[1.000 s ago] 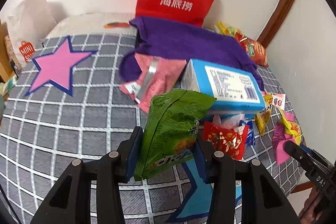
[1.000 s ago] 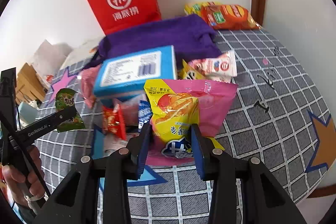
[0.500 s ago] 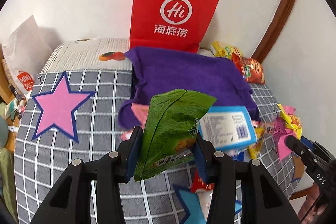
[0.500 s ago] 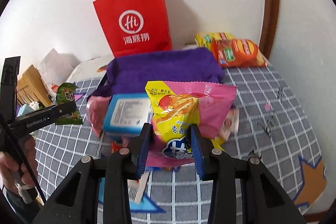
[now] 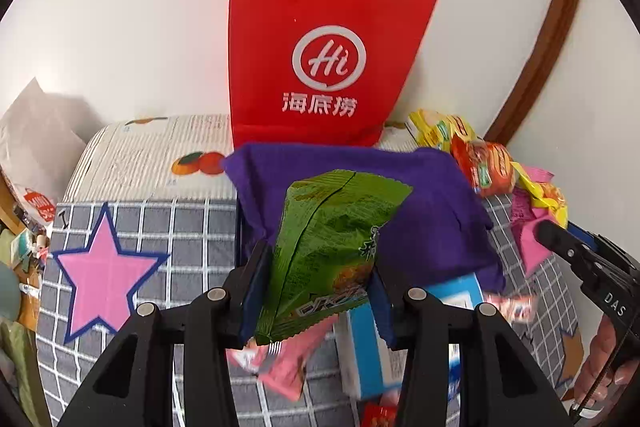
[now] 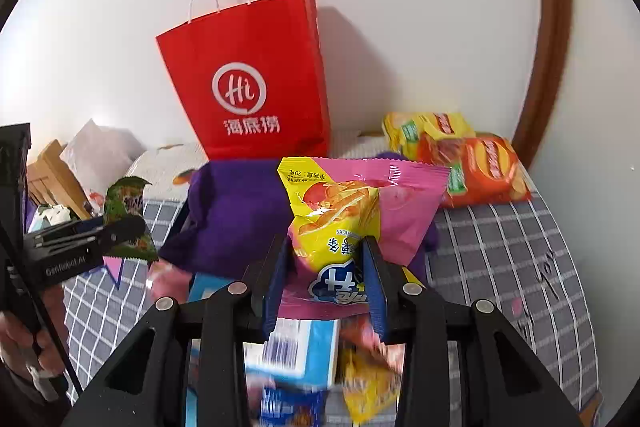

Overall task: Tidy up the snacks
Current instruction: 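Carry both held bags over the purple towel with both tools, then open the right tool onto the towel while the left tool releases the green bag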

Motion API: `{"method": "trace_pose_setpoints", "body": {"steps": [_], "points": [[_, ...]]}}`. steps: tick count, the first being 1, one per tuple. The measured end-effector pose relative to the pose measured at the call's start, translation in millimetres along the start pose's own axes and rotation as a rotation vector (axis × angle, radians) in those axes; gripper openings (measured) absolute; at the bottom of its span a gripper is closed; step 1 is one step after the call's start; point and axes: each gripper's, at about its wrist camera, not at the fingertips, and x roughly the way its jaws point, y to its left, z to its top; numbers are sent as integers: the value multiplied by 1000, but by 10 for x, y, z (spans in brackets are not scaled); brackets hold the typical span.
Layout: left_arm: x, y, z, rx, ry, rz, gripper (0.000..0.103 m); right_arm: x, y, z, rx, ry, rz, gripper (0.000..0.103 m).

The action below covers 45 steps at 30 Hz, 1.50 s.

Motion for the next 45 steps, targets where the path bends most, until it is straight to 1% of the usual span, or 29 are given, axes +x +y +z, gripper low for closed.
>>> {"method": "trace_pose_setpoints", "body": {"steps": [6, 10, 15, 20, 22, 24, 26, 28, 31, 33, 37, 42, 45], "points": [[230, -36, 268, -15, -5, 17, 43, 348, 104, 330, -26, 11, 31, 36], [441, -48, 409, -38, 9, 14, 43, 550, 136, 540, -27, 11, 53, 36], [616, -19, 558, -62, 7, 31, 43, 827, 97, 689, -8, 27, 58, 36], [878, 114, 600, -98, 35, 31, 43, 1162, -47, 625, 4, 87, 39, 36], [973, 160, 567, -105, 46, 31, 43, 1309, -117, 606, -2, 144, 17, 36], [1092, 190, 526, -100, 64, 49, 43, 1399, -208, 590, 9, 167, 20, 36], [1197, 197, 525, -83, 101, 47, 43, 1500, -275, 601, 14, 197, 17, 34], [1249, 238, 507, -105, 113, 38, 43, 1555, -321, 593, 17, 205, 6, 28], [1320, 242, 498, -104, 132, 24, 43, 1656, -343, 553, 6, 236, 3, 27], [1369, 257, 489, -108, 140, 14, 43, 1744, -337, 519, -3, 261, -2, 25], [1458, 280, 469, -111, 156, -6, 43, 1792, -314, 470, -7, 281, 23, 25], [1549, 266, 443, -119, 188, -21, 43, 1756, -270, 462, -34, 278, -3, 26], [1595, 268, 424, -129, 212, -27, 43, 1686, -299, 487, -19, 270, 1, 35]]}}
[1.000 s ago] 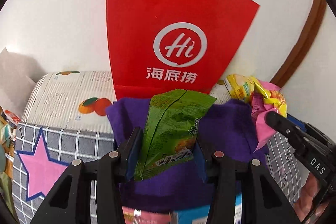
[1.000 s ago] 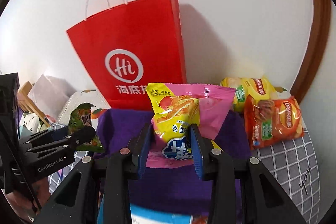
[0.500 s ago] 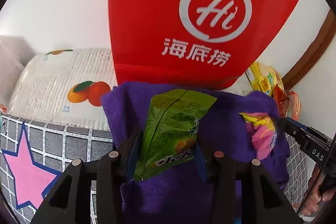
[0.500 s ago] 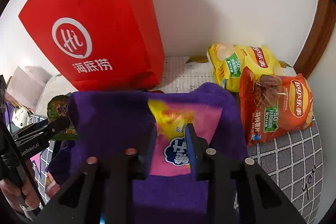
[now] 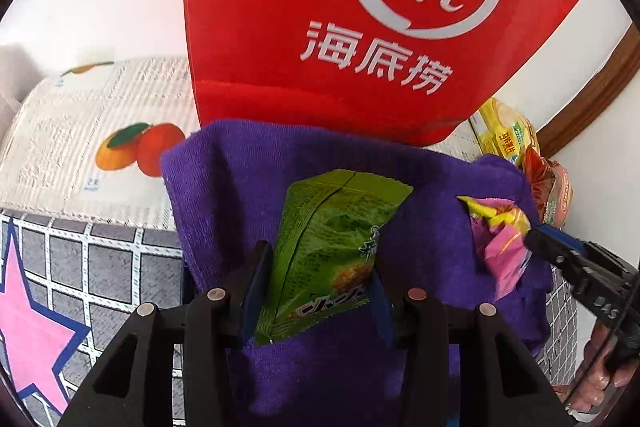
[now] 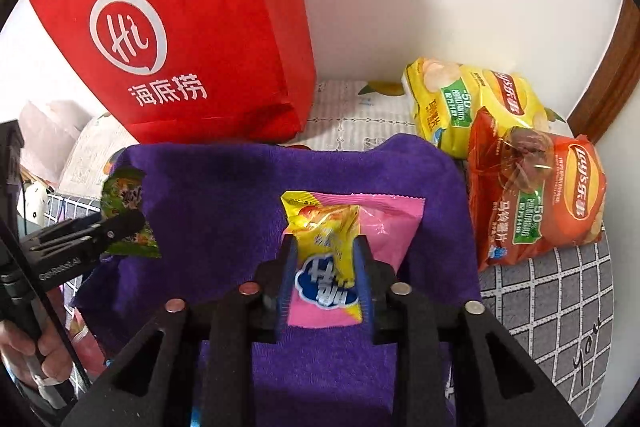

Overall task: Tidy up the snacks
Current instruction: 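Open the right tool onto the towel while the left tool releases the green bag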

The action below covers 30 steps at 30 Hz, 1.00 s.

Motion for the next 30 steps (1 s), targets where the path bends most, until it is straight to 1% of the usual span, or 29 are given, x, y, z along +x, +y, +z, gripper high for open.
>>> {"method": "trace_pose_setpoints", "body": {"steps": [2, 4, 9, 11, 14, 15, 18, 22, 24, 28, 30], "points": [[28, -16, -5, 0, 9, 4, 43, -73, -25, 6, 8, -19, 4, 41], [43, -18, -6, -1, 17, 5, 43, -146, -36, 14, 12, -35, 6, 53], [101, -50, -9, 10, 34, 15, 44, -266, -17, 24, 18, -58, 5, 64], [121, -57, -3, 11, 42, 14, 44, -291, 3, 18, 19, -67, 6, 66], [126, -69, 7, 11, 49, -11, 45, -322, 35, -5, 14, -86, -2, 66], [115, -81, 12, 14, 48, -19, 48, -333, 53, -11, 9, -93, -14, 66], [66, -129, 27, 23, 29, -26, 65, -362, 87, -21, -1, -108, -28, 66], [-70, -166, 41, 39, -3, -31, 66, -442, 104, -34, 14, -155, -19, 66], [-142, -179, 44, 40, -14, -35, 66, -492, 128, -46, 5, -169, -28, 66], [-289, -237, 68, 60, -37, -38, 66, -616, 156, -69, -1, -140, -39, 66], [-399, -262, 50, 73, -53, -45, 66, -729, 133, -134, 17, -152, -54, 66]]}}
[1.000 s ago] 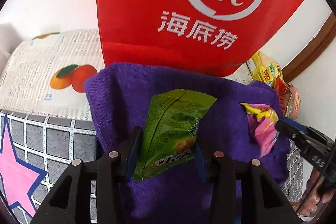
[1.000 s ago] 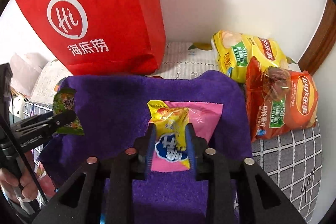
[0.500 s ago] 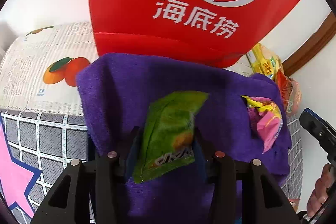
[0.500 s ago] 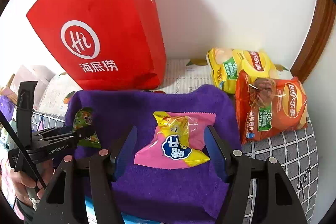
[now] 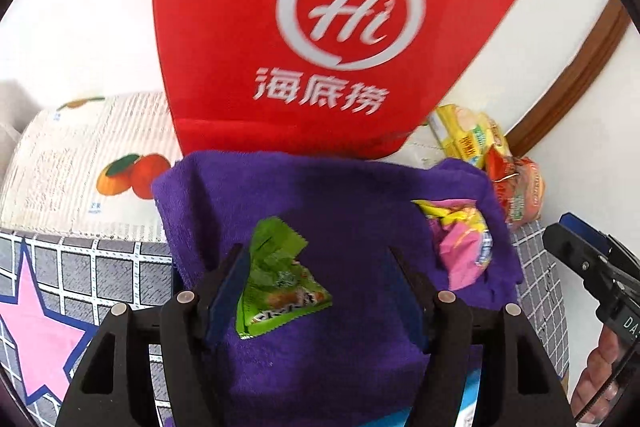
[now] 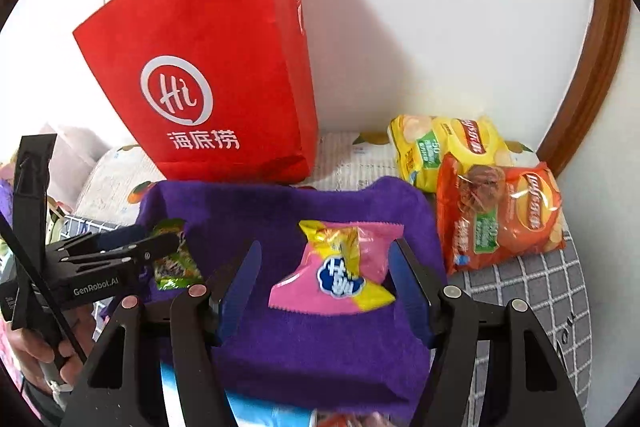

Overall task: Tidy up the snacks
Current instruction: 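Open the right tool onto the towel while the left tool releases the green bag, then withdraw both open tools back toward the snack pile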

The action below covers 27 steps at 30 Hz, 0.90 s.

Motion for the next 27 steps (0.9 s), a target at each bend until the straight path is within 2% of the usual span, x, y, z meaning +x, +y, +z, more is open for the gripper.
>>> {"method": "trace_pose_setpoints", "body": {"steps": [3, 8, 11, 15, 18, 22, 27], "points": [[-137, -111, -13, 28, -25, -4, 66, -203, -88, -135, 21, -14, -34, 72], [-371, -300, -59, 80, -59, -10, 66, -576, -315, -477, 63, -23, -78, 75], [-570, -392, -113, 101, -86, -15, 66, -764, -439, -754, 84, -37, -66, 76], [-842, -366, -235, 99, -105, -49, 66, -834, -578, -1142, 122, -11, -51, 76], [-984, -335, -384, 102, -114, -32, 66, -769, -592, -1330, 101, 21, -83, 67], [-1091, -251, -593, 85, -107, -17, 66, -596, -588, -1478, 89, 70, -113, 63], [-1160, -124, -896, 85, -93, 16, 66, -460, -640, -1670, 103, 116, -63, 52]]}}
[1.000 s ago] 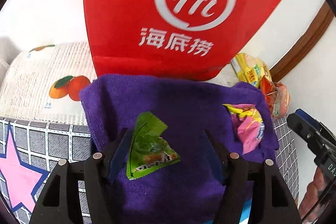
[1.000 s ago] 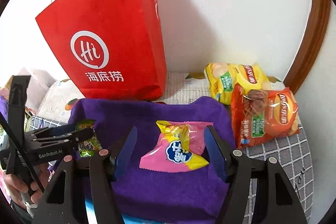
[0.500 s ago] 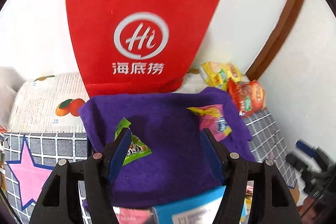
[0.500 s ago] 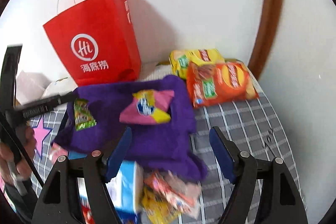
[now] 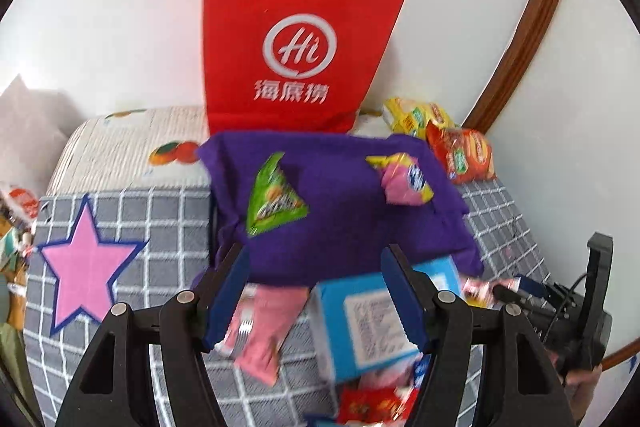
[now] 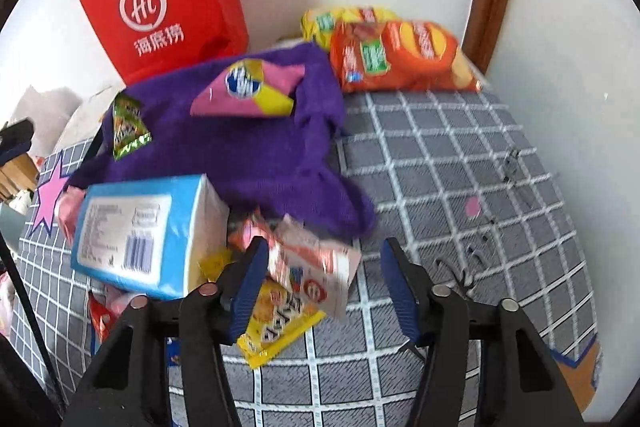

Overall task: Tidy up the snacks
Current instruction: 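Withdraw both open tools back toward the snack pile, then grasp the pink strawberry stick snack with the right tool while the left tool grasps the pink striped bag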

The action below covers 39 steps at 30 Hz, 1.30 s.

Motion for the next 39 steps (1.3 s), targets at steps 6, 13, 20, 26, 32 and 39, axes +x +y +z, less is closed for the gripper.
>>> {"method": "trace_pose_setpoints", "body": {"steps": [6, 13, 20, 26, 32, 39], "points": [[-73, 143, -302, -40, 24, 17, 66, -83, 39, -192, -3, -21, 80, 15], [-218, 163, -605, -52, 29, 22, 66, -526, 70, -401, 13, -103, 67, 9], [-312, 111, -822, -57, 21, 6, 66, -856, 48, -899, 37, -108, 86, 8], [-293, 85, -1040, -58, 41, -3, 66, -738, 114, -1339, 0, -35, 69, 10], [-283, 159, -1194, -68, 56, 17, 66, -733, 78, -1496, -22, -33, 47, 43], [-172, 213, -1215, -74, 65, 49, 66, -637, 73, -1268, -15, -106, -24, 58]]}}
